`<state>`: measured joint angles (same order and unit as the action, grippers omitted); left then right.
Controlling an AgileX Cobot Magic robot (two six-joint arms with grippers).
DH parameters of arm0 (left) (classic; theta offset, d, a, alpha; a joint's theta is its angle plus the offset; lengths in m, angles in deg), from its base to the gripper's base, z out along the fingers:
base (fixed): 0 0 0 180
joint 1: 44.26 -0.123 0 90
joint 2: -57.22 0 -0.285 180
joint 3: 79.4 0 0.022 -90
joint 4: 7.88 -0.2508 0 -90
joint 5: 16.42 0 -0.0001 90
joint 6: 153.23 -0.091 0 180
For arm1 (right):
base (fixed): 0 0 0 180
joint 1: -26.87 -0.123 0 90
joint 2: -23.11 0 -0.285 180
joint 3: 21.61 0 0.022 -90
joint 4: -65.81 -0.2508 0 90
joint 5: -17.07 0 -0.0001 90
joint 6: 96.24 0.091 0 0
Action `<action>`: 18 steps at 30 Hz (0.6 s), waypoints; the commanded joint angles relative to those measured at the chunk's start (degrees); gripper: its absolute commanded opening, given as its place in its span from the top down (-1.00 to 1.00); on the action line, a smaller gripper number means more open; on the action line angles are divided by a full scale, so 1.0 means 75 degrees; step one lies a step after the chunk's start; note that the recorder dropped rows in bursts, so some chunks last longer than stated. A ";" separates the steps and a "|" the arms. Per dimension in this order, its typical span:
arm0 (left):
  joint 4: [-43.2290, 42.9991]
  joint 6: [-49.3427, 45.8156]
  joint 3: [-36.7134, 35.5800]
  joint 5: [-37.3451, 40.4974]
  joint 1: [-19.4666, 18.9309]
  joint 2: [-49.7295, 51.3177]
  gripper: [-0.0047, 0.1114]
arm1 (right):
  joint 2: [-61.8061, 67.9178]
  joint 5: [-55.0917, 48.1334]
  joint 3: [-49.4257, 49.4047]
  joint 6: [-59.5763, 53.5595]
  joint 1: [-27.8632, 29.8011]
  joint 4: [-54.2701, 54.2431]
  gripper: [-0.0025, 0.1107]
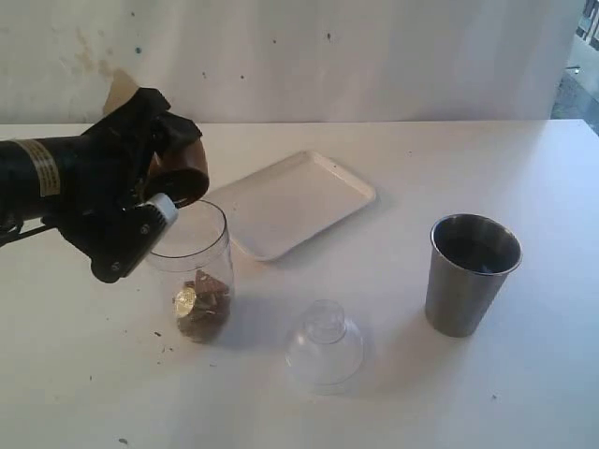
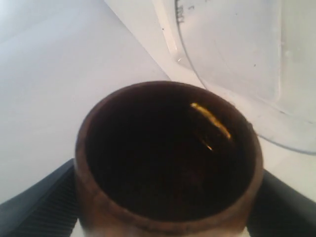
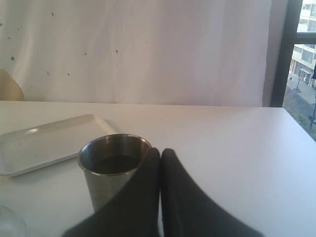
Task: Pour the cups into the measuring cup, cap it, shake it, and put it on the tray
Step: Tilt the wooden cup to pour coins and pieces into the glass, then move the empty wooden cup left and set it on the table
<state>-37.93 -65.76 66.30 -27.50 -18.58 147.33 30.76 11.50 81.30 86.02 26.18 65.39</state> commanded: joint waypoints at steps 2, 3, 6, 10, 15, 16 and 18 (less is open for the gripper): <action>0.0085 -0.0489 0.0067 -0.0223 0.0034 -0.0098 0.92 | 0.0019 0.0098 -0.0016 -0.0004 -0.0058 -0.0002 0.96; 0.0085 -0.0329 0.0067 -0.0405 0.0111 -0.0113 0.92 | 0.0019 0.0098 -0.0016 -0.0004 -0.0058 -0.0002 0.96; -0.0855 -0.0509 0.0067 0.0520 0.0145 -0.0154 0.92 | 0.0019 0.0098 -0.0016 -0.0004 -0.0058 -0.0002 0.96; -0.0419 -0.0243 0.0393 0.0384 0.0250 -0.0296 0.92 | 0.0019 0.0098 -0.0016 -0.0004 -0.0058 -0.0002 0.96; -0.0858 -0.0485 0.0537 0.1409 0.0455 -0.0313 0.92 | 0.0019 0.0098 -0.0016 -0.0004 -0.0058 -0.0002 0.96; -0.0858 -0.0455 0.0552 0.1408 0.0455 -0.0313 0.92 | 0.0019 0.0098 -0.0016 -0.0004 -0.0058 -0.0002 0.96; -0.0844 -0.0455 0.0552 0.1353 0.0455 -0.0313 0.92 | 0.0019 0.0098 -0.0016 -0.0004 -0.0058 -0.0002 0.96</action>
<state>-44.09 -69.38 69.64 -17.23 -15.52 145.54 30.76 11.50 81.30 86.02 26.18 65.39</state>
